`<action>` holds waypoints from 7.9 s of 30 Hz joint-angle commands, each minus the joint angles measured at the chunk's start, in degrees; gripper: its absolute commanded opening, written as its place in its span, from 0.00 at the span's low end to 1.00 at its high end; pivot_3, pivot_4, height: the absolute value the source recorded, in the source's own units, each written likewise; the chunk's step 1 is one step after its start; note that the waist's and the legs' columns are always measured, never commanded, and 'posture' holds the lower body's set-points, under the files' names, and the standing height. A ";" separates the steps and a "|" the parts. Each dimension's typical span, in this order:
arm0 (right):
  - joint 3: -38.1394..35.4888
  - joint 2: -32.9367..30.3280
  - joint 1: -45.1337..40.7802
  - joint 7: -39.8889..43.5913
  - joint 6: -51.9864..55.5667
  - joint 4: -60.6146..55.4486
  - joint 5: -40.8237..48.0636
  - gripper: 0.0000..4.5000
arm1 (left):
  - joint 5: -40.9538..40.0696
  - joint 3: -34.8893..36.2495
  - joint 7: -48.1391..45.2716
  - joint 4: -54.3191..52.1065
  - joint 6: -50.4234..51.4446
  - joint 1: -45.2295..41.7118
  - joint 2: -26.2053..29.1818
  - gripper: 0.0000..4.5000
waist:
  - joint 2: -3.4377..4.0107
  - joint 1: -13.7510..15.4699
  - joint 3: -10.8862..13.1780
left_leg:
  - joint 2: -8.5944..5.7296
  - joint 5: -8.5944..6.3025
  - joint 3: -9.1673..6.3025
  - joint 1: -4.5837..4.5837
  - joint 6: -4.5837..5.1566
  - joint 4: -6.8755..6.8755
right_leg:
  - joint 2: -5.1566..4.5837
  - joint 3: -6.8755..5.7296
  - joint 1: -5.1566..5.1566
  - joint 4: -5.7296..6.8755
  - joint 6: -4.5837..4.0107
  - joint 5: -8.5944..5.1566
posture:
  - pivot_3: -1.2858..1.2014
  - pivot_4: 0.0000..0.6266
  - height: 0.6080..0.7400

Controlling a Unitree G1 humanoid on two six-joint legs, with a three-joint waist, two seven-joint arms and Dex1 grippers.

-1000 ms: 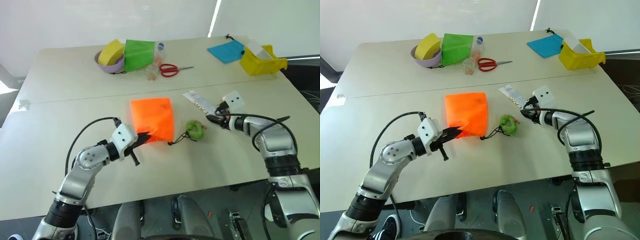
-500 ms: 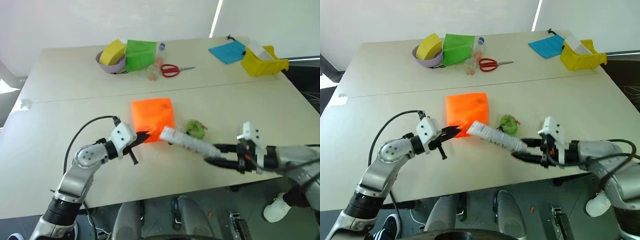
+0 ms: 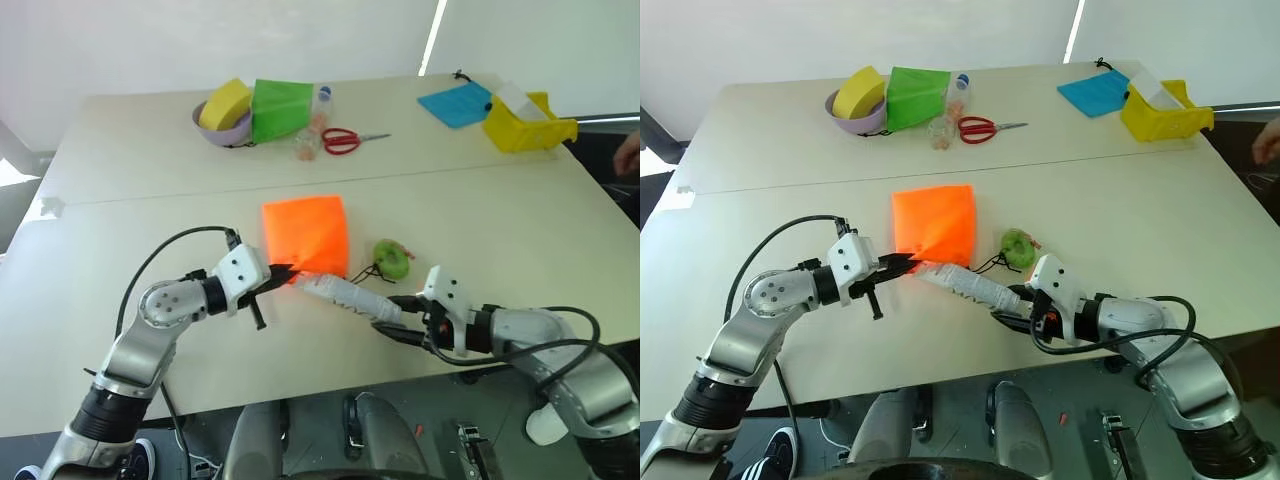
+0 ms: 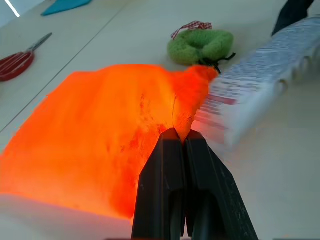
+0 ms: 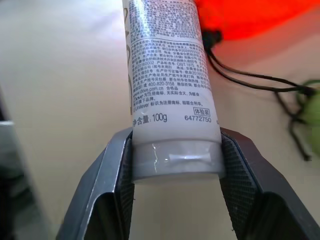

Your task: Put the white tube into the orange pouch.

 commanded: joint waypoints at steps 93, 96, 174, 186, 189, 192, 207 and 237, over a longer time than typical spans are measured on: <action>3.72 29.60 -20.43 -19.53 29.19 2.61 7.37 1.00 | -1.71 -0.83 1.86 -4.86 4.29 1.36 -2.24 0.00 | 0.05 -1.61 -0.03 | 0.12 -0.03 0.23 -0.14 0.03 -0.17 | -0.08 -0.01 -0.29 0.01 -0.02 0.04 | 0.52 0.24 1.00; 4.22 25.41 -19.60 -16.71 27.90 1.30 8.13 1.00 | -1.69 -0.90 1.76 -4.57 4.07 1.42 -2.21 0.00 | 0.05 -1.77 -0.03 | 0.13 -0.02 0.25 -0.17 0.04 -0.23 | -0.03 0.00 -0.35 0.00 -0.01 0.04 | 0.52 0.24 1.00; -4.14 -1.03 -11.54 4.32 -1.41 15.22 -5.95 0.01 | -0.59 3.02 -2.60 5.45 -7.00 3.98 0.64 0.00 | 0.03 -0.77 -0.06 | 0.12 -0.05 0.40 0.00 0.09 -0.02 | -0.06 -0.14 -0.22 0.05 0.05 0.09 | 0.52 0.24 1.00; -8.53 -12.66 -6.75 12.65 -3.72 14.33 -2.10 0.01 | -1.71 2.53 -5.16 4.81 -7.15 4.96 1.49 0.00 | 0.04 -0.54 -0.06 | 0.17 -0.17 0.35 0.13 0.08 0.06 | -0.04 -0.10 -0.22 0.02 -0.02 0.14 | 0.52 0.24 1.00; -8.78 -10.17 -9.85 8.48 -4.83 18.29 -3.71 0.01 | -1.65 2.27 -6.43 4.79 -5.83 5.06 2.56 0.00 | 0.04 -0.52 -0.06 | 0.17 -0.17 0.34 0.12 0.09 0.07 | -0.04 -0.11 -0.22 0.02 -0.03 0.15 | 0.52 0.24 1.00; -8.01 -10.60 -9.49 8.00 -7.75 19.57 -5.74 0.01 | -1.37 1.63 -8.21 4.78 -6.19 4.91 3.88 0.00 | 0.06 -0.40 -0.08 | 0.16 -0.11 0.39 0.09 0.18 0.07 | -0.06 -0.10 -0.25 0.03 -0.04 0.16 | 0.52 0.24 1.00; -8.02 -11.85 -9.99 9.39 -8.56 21.12 -5.61 0.00 | -11.81 4.25 -10.50 2.91 2.02 2.18 1.39 0.75 | 0.06 -0.09 -0.08 | 0.15 -0.14 0.50 0.09 0.23 0.11 | -0.03 -0.08 -0.24 0.04 0.01 0.15 | 0.52 0.24 1.00; -5.72 -8.21 -12.41 7.31 -12.29 24.14 -8.26 0.00 | 6.17 -20.90 -33.37 44.82 -3.10 -43.90 -15.66 0.75 | 0.05 -0.01 -0.08 | -0.13 -0.12 0.38 0.03 0.29 0.32 | 0.20 -0.07 -0.11 0.05 0.21 0.24 | 0.52 0.24 1.00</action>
